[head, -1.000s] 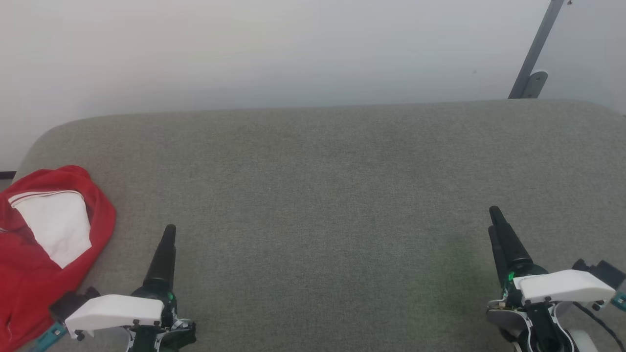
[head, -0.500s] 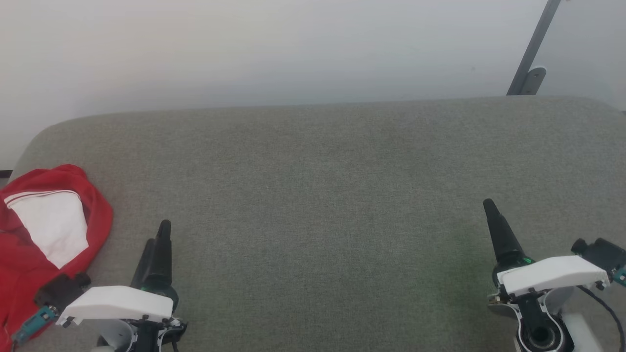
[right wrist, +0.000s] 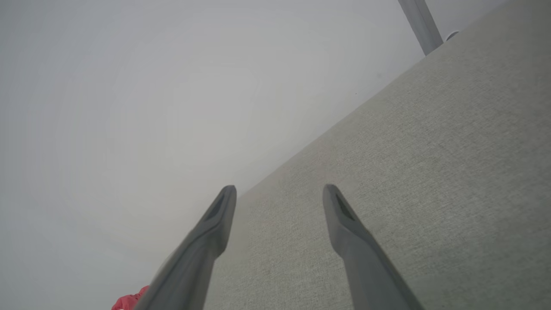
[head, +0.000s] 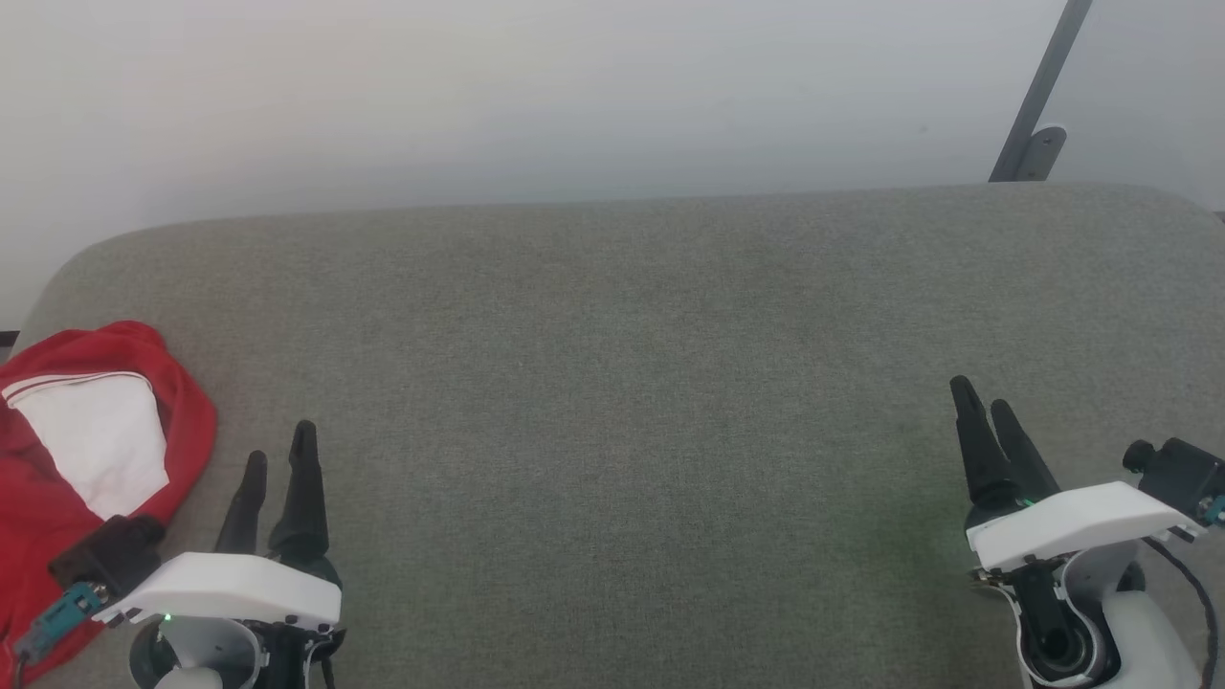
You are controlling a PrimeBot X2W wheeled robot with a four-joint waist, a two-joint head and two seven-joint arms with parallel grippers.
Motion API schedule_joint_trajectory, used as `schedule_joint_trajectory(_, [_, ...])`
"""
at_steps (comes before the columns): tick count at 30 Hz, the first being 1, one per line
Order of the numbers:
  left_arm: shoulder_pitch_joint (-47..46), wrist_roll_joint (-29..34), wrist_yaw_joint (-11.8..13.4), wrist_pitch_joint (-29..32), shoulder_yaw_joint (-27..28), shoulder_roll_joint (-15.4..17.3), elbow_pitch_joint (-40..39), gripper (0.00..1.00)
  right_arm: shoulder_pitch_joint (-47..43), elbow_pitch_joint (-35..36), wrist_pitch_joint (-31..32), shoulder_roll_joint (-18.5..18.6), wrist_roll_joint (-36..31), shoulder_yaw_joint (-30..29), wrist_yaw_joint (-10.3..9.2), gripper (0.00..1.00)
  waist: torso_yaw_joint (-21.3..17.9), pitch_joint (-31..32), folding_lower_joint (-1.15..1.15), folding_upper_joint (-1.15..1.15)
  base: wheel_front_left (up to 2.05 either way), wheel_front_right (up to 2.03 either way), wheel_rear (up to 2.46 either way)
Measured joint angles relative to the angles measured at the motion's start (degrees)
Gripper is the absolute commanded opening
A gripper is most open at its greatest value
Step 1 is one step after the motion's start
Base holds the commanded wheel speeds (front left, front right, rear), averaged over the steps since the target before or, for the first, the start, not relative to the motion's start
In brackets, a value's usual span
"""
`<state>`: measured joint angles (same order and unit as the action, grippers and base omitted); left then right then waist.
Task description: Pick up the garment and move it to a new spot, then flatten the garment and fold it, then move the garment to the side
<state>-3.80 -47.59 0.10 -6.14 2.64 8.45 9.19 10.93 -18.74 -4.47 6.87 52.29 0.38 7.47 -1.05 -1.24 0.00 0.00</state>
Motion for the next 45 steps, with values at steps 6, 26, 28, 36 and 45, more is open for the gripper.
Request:
schedule_joint_trajectory(6, [0.01, 5.81, 0.24, -0.87, 0.07, 0.59, -0.13, 1.00, 0.22, 0.35, 0.01, 0.30, -5.09, -0.52, 0.00, 1.00, -0.10, -0.05, 0.01, 0.00, 0.00, 0.00, 0.00])
schedule_joint_trajectory(26, [1.33, 18.93, 0.05, -3.81, 1.48, 2.78, -1.51, 1.00, -0.13, 2.40, -0.57, 0.96, -17.22, -1.97, 0.00, 1.00, -0.20, 0.04, 0.00, 0.00, 0.00, 0.00, 0.00])
schedule_joint_trajectory(28, [1.41, 19.84, -0.14, -4.13, 1.52, 3.13, -1.49, 1.00, -0.17, 2.69, -0.58, 0.99, -18.01, -2.02, 0.00, 1.00, -0.20, 0.01, 0.00, 0.00, 0.00, 0.00, 0.00])
schedule_joint_trajectory(36, [1.44, 24.08, -1.22, -5.13, 1.37, 4.20, -0.71, 1.00, -0.41, 3.66, -1.09, 1.91, -21.04, -1.93, 0.00, 1.00, -0.15, -0.25, 0.00, 0.00, 0.00, 0.00, 0.00])
schedule_joint_trajectory(45, [1.44, 28.31, -1.46, -6.15, 1.38, 4.79, -0.70, 1.00, -0.75, 4.21, -1.59, 2.57, -24.77, -1.62, 0.00, 1.00, -0.10, -0.48, 0.00, 0.00, 0.00, 0.00, 0.00])
